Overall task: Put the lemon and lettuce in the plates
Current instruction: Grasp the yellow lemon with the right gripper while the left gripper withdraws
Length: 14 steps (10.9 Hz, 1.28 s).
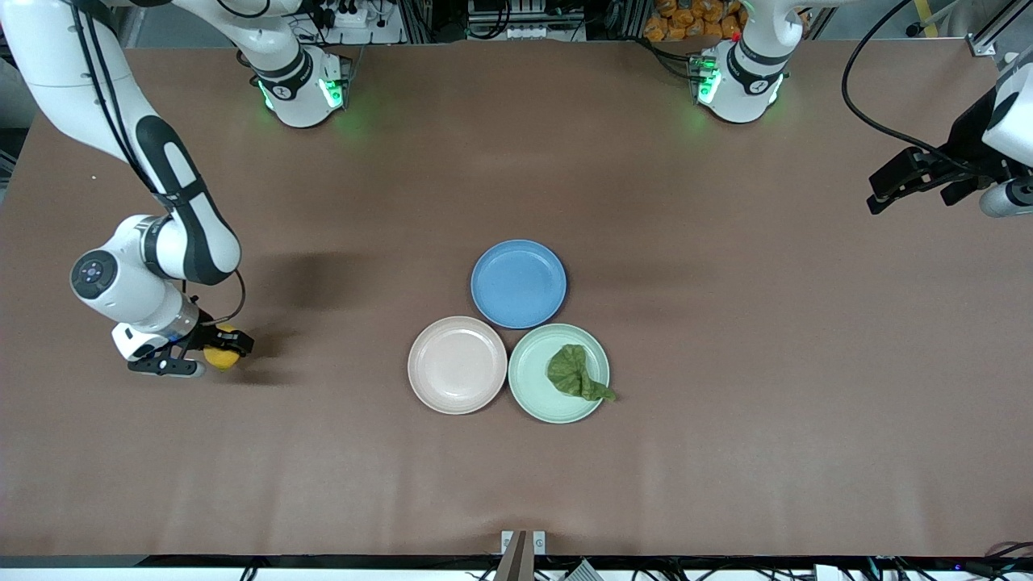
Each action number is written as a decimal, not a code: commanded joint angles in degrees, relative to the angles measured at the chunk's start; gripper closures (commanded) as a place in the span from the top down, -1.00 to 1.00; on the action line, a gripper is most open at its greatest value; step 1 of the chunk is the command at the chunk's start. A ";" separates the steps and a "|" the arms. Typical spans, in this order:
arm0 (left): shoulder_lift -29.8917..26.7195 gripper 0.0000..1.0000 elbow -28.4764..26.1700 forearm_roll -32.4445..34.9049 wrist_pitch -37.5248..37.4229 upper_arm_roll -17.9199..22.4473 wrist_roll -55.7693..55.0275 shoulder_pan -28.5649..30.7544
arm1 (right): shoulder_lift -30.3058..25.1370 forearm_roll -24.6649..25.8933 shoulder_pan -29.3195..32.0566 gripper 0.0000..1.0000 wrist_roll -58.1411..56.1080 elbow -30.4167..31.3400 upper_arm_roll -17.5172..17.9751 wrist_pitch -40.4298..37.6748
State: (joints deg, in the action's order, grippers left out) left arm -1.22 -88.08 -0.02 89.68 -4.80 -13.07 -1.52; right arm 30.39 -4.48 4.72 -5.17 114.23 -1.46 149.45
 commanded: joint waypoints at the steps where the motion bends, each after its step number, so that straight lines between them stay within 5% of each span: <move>1: -1.07 1.00 -0.87 -0.78 -0.47 0.14 1.91 0.38 | -1.39 -0.53 0.29 -0.05 -0.37 -4.09 0.32 -8.63; 6: -1.16 1.00 -0.87 -0.78 -0.47 0.41 1.91 0.47 | -2.53 -0.53 -0.24 -0.07 0.24 -6.03 0.32 -12.77; 9: -0.98 1.00 -1.04 -0.86 -0.47 0.41 1.91 0.47 | -2.53 -0.53 -3.30 -0.07 8.30 -9.80 0.41 -19.53; 14: -0.72 1.00 -1.04 -1.21 -0.47 0.32 1.91 0.47 | -2.36 -0.62 -10.51 -0.07 21.40 -12.36 0.41 -20.07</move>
State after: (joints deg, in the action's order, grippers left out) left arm -1.21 -88.59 -0.02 89.68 -4.55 -13.04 -1.44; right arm 28.69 -4.50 -3.59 10.96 102.97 -0.96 130.52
